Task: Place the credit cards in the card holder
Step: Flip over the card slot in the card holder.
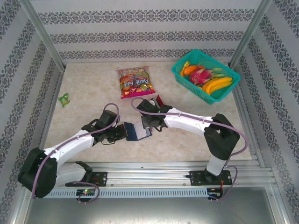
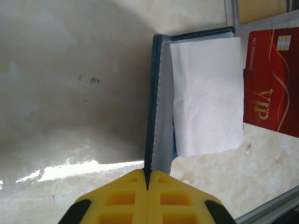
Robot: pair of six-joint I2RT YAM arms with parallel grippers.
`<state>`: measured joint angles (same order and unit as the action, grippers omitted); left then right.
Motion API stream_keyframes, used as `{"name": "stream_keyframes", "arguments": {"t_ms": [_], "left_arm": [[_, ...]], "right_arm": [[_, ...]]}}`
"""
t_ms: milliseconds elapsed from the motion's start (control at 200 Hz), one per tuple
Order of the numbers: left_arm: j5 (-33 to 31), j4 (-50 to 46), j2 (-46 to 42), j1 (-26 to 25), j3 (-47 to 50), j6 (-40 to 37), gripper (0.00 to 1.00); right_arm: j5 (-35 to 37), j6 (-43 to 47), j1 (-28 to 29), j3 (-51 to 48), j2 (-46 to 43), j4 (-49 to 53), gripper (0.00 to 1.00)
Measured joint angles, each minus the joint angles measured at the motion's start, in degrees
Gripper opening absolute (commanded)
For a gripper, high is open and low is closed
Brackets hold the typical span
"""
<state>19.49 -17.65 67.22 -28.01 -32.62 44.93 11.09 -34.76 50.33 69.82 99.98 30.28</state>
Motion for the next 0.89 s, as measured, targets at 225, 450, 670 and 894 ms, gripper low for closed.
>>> {"name": "stream_keyframes", "arguments": {"t_ms": [225, 450, 670, 894], "left_arm": [[0.0, 0.0, 1.5, 0.0, -0.1, -0.7, 0.00], [0.0, 0.0, 2.9, 0.0, -0.4, -1.5, 0.00], [0.0, -0.2, 3.0, 0.0, -0.7, -2.1, 0.00], [0.0, -0.2, 3.1, 0.0, -0.7, -2.3, 0.00]], "right_arm": [[-4.3, -1.9, -2.0, -4.1, -1.0, -4.0, 0.00], [-8.0, -4.0, -4.2, -7.3, -3.5, -7.0, 0.00], [-7.7, -4.3, -4.9, -7.2, -5.7, -6.1, 0.00], [-7.5, -4.3, -4.9, -6.7, -6.7, -5.8, 0.00]]}}
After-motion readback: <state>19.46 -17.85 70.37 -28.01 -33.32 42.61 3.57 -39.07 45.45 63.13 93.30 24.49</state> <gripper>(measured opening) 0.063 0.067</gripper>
